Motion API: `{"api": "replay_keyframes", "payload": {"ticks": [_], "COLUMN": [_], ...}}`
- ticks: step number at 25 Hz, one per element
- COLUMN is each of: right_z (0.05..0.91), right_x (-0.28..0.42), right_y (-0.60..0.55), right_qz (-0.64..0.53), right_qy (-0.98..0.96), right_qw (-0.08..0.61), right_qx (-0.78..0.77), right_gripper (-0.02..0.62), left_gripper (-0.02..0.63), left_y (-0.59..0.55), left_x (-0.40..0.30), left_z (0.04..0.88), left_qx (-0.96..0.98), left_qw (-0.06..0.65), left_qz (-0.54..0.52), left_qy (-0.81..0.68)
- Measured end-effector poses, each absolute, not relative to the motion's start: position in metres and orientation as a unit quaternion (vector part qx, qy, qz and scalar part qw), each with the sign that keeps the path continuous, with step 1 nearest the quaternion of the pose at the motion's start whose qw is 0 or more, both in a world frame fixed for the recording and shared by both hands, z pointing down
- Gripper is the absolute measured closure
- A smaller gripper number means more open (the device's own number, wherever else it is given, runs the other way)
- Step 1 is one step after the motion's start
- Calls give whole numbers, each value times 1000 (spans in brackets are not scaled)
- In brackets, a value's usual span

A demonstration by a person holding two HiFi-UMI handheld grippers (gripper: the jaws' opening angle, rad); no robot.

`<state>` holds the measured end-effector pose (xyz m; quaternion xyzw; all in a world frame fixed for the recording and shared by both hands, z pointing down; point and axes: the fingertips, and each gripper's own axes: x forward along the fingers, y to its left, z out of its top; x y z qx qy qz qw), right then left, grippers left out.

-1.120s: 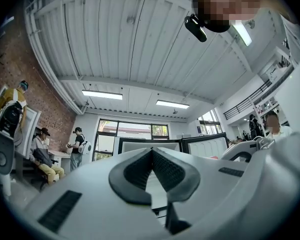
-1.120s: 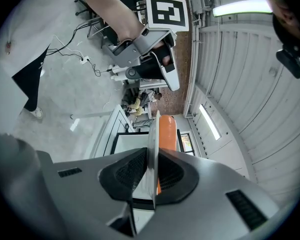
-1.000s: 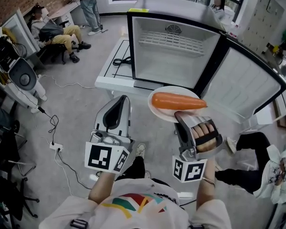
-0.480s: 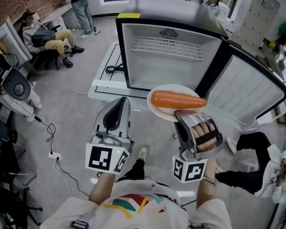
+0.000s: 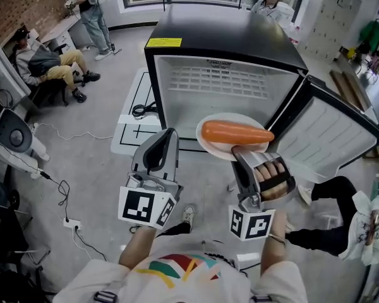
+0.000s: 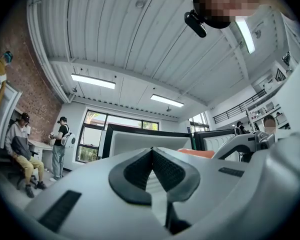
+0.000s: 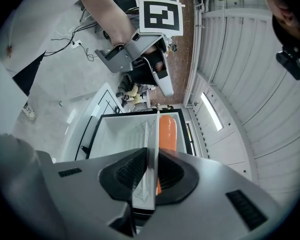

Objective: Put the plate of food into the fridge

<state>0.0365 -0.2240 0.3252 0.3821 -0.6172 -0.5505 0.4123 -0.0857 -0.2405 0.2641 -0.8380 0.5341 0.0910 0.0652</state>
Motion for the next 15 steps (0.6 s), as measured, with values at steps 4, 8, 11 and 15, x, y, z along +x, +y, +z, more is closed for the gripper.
{"api": "replay_keyframes", "payload": {"ticks": [4, 8, 11, 15], "right_z": [323, 322, 325, 321], "right_x": [26, 21, 23, 25], "right_y": [-246, -272, -288, -302], "right_qz": [-546, -542, -535, -530], "right_qy": [-611, -604, -599, -591], "right_qw": [418, 425, 437, 448], "right_qx": [392, 401, 406, 411], "right_gripper": [551, 551, 552, 551], "left_gripper": [601, 601, 601, 601], "left_y": [-267, -298, -316, -334], "left_x": [-89, -88, -85, -83], "left_z": [262, 262, 266, 267], "left_qx": [-849, -859, -867, -873], "left_qw": [69, 68, 64, 60], "left_qz": [90, 94, 93, 95], "left_qy": [517, 499, 486, 475]}}
